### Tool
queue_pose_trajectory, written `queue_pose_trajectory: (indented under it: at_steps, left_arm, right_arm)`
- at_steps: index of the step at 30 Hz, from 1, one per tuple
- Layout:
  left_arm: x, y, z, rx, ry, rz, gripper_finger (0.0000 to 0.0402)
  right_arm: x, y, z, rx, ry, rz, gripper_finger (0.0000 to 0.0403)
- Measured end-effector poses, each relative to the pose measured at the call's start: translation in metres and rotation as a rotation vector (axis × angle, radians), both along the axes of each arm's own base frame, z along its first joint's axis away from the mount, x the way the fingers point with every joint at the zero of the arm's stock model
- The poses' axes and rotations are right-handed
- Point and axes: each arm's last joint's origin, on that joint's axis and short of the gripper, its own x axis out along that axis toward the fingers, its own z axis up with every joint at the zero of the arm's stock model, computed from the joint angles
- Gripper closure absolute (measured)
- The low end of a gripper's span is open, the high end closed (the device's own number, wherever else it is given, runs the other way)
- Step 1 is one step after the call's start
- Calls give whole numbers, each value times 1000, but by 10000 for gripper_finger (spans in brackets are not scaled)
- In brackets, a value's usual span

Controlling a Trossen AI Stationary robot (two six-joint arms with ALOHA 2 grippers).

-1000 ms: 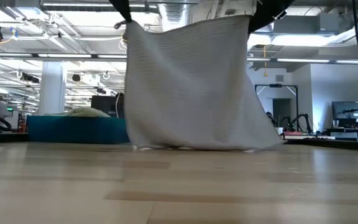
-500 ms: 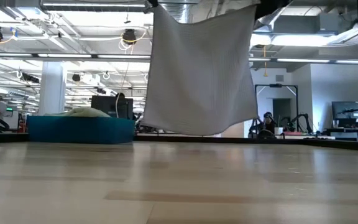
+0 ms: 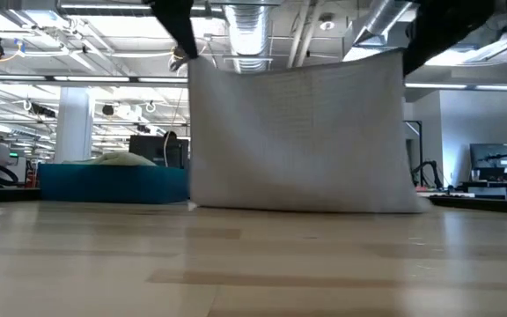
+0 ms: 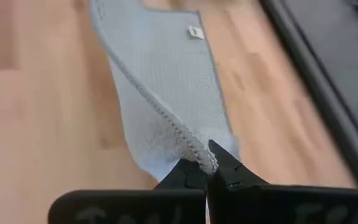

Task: Fold microfiber towels
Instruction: Fold the gray towel

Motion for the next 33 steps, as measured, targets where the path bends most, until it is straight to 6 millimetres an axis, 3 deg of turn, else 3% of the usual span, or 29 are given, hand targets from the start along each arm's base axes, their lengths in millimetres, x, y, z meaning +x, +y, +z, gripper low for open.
queue_pose_trajectory:
  at_steps: [9, 21, 26, 33]
  left_arm:
    - [-11, -45, -54, -195, -19, 16, 401]
    - [-20, -79, -101, -453, -84, -1, 401]
    - [-21, -77, -109, -470, -86, 9, 401]
    - [-8, -57, -118, -386, -131, 107, 401]
  right_arm:
    - [-1, 47, -42, 120, 102, 60, 392]
    - [12, 93, -105, 248, 311, 54, 390]
    - [14, 96, -120, 231, 358, -29, 391]
    - [11, 79, -117, 130, 288, -247, 390]
